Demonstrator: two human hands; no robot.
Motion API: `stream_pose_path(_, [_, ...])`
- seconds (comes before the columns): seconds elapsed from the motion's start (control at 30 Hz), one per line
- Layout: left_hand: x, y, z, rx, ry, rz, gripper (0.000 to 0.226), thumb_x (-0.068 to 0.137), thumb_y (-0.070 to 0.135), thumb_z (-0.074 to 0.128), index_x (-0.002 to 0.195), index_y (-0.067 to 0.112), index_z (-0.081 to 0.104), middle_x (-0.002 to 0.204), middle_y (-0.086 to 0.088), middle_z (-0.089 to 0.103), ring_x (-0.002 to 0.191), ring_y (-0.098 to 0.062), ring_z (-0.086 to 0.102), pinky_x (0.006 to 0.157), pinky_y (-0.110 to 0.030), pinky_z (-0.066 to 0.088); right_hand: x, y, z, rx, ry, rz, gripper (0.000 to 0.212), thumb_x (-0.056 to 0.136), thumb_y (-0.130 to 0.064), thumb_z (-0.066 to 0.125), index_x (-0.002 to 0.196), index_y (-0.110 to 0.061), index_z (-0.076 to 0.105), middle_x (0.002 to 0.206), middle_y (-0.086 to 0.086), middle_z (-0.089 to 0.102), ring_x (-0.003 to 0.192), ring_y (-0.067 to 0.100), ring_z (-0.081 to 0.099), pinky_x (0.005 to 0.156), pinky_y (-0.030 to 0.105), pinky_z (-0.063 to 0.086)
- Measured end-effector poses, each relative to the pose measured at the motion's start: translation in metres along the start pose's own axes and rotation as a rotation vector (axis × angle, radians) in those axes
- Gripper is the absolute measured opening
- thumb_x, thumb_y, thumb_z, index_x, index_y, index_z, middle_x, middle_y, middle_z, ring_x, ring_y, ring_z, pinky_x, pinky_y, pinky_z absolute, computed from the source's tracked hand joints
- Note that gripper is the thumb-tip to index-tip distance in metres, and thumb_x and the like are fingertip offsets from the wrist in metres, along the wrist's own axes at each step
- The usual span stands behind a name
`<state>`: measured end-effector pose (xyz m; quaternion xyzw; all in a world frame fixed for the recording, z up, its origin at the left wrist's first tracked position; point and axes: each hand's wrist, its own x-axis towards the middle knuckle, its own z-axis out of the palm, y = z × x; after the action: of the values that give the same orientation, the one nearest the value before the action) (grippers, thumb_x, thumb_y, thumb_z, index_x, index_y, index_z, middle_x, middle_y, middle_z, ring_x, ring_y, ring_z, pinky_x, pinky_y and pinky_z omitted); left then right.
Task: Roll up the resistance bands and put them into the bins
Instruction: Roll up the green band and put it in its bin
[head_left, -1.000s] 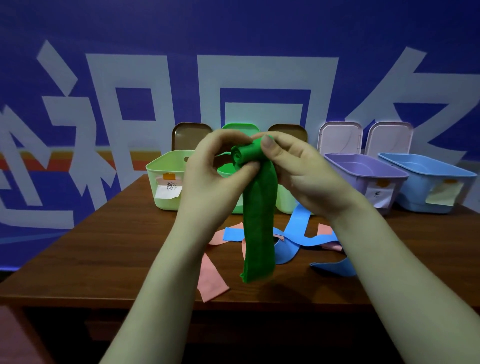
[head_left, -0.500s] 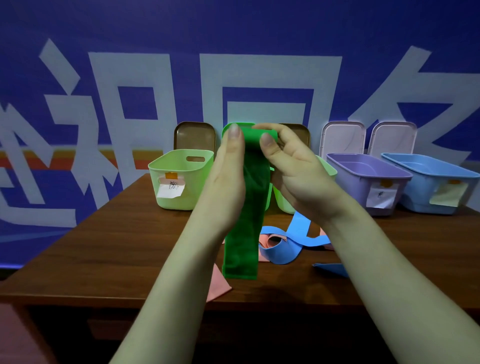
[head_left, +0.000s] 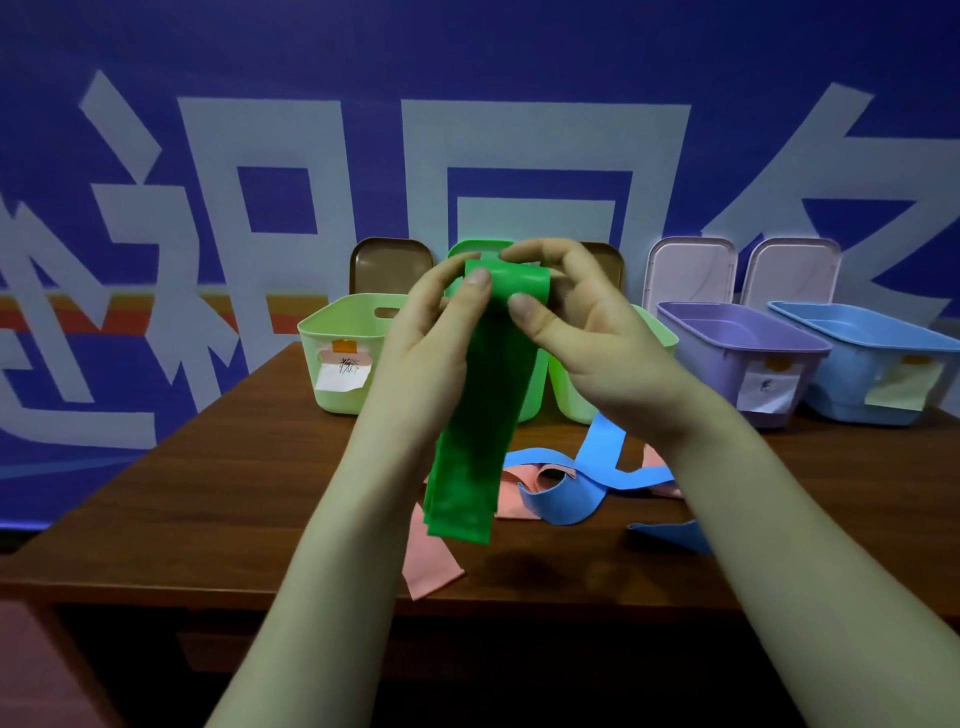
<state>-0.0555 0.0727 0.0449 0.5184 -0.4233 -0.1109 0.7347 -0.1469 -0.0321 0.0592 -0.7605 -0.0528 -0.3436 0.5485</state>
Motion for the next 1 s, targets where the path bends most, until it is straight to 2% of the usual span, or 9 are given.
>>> stream_pose_path(0.17, [0.0, 0.0, -0.004, 0.055, 0.022, 0.023, 0.034, 0.095, 0.032, 0.051, 0.129, 0.027, 0.056, 0.102, 0.005, 0.066, 0.089, -0.001, 0.066, 0.072, -0.02, 0.056, -0.001, -0.002, -0.004, 0.078, 0.012, 0.023, 0.045, 0.089, 0.011, 0.049, 0.128, -0.008, 0.036, 0.107, 0.004, 0.061, 0.096, 0.008, 0.064, 0.086, 0.021, 0.053])
stream_pose_path(0.3, [-0.001, 0.0, -0.005, 0.083, 0.054, 0.043, 0.036, 0.093, 0.035, 0.054, 0.128, 0.027, 0.057, 0.106, 0.0, 0.066, 0.092, -0.002, 0.066, 0.073, -0.019, 0.056, -0.002, -0.002, -0.006, 0.057, 0.023, 0.01, 0.037, 0.082, 0.014, 0.056, 0.113, -0.004, 0.049, 0.103, 0.002, 0.064, 0.094, 0.008, 0.065, 0.089, 0.023, 0.054])
stream_pose_path(0.4, [-0.004, 0.002, -0.005, 0.125, 0.056, 0.035, 0.041, 0.087, 0.043, 0.058, 0.124, 0.027, 0.057, 0.107, -0.002, 0.063, 0.094, -0.007, 0.064, 0.066, -0.013, 0.053, -0.003, -0.002, -0.009, 0.064, 0.02, -0.022, 0.036, 0.077, 0.015, 0.06, 0.103, -0.01, 0.055, 0.099, 0.002, 0.066, 0.093, 0.011, 0.067, 0.086, 0.026, 0.055])
stream_pose_path(0.5, [-0.006, 0.004, -0.004, 0.163, 0.049, 0.026, 0.048, 0.079, 0.055, 0.055, 0.115, 0.024, 0.062, 0.106, 0.003, 0.066, 0.098, -0.008, 0.064, 0.072, -0.019, 0.055, -0.002, 0.0, -0.011, 0.083, -0.017, -0.032, 0.04, 0.074, 0.018, 0.061, 0.101, -0.01, 0.057, 0.105, 0.005, 0.064, 0.101, 0.015, 0.065, 0.091, 0.03, 0.054])
stream_pose_path(0.6, [-0.007, 0.006, -0.006, 0.19, 0.033, 0.028, 0.036, 0.086, 0.048, 0.055, 0.107, 0.021, 0.065, 0.098, 0.004, 0.069, 0.092, -0.006, 0.065, 0.077, -0.023, 0.057, -0.001, 0.002, -0.012, 0.071, -0.015, -0.044, 0.044, 0.072, 0.021, 0.062, 0.099, -0.013, 0.062, 0.108, 0.003, 0.062, 0.108, 0.014, 0.062, 0.093, 0.03, 0.052])
stream_pose_path(0.7, [-0.007, 0.006, -0.007, 0.198, 0.031, 0.054, 0.03, 0.084, 0.04, 0.063, 0.105, 0.018, 0.065, 0.097, -0.001, 0.068, 0.091, -0.009, 0.066, 0.073, -0.018, 0.056, -0.001, 0.005, -0.012, 0.131, 0.01, -0.021, 0.047, 0.069, 0.018, 0.062, 0.094, -0.021, 0.067, 0.11, -0.001, 0.064, 0.112, 0.015, 0.061, 0.091, 0.03, 0.052])
stream_pose_path(0.83, [-0.006, 0.004, -0.007, 0.2, 0.086, 0.1, 0.034, 0.082, 0.037, 0.066, 0.109, 0.016, 0.064, 0.101, 0.0, 0.068, 0.095, -0.01, 0.065, 0.073, -0.015, 0.054, 0.0, 0.008, -0.008, 0.122, 0.051, 0.076, 0.055, 0.079, 0.017, 0.058, 0.117, -0.023, 0.055, 0.123, 0.008, 0.058, 0.111, 0.026, 0.063, 0.091, 0.038, 0.054])
stream_pose_path(0.93, [-0.006, 0.004, -0.007, 0.167, 0.126, 0.142, 0.031, 0.082, 0.034, 0.068, 0.106, 0.016, 0.063, 0.101, -0.001, 0.069, 0.097, -0.013, 0.066, 0.077, -0.021, 0.055, -0.002, 0.007, -0.002, 0.012, 0.03, 0.14, 0.038, 0.089, 0.003, 0.055, 0.118, -0.022, 0.055, 0.113, 0.004, 0.065, 0.103, 0.014, 0.066, 0.078, 0.029, 0.056])
stream_pose_path(1.0, [-0.006, 0.002, -0.007, 0.156, 0.152, 0.17, 0.026, 0.082, 0.031, 0.07, 0.103, 0.019, 0.061, 0.1, -0.002, 0.068, 0.096, -0.013, 0.066, 0.074, -0.021, 0.054, -0.004, 0.008, 0.003, -0.001, -0.03, 0.197, 0.029, 0.094, -0.004, 0.05, 0.114, -0.024, 0.056, 0.109, 0.002, 0.069, 0.1, 0.011, 0.067, 0.078, 0.03, 0.057])
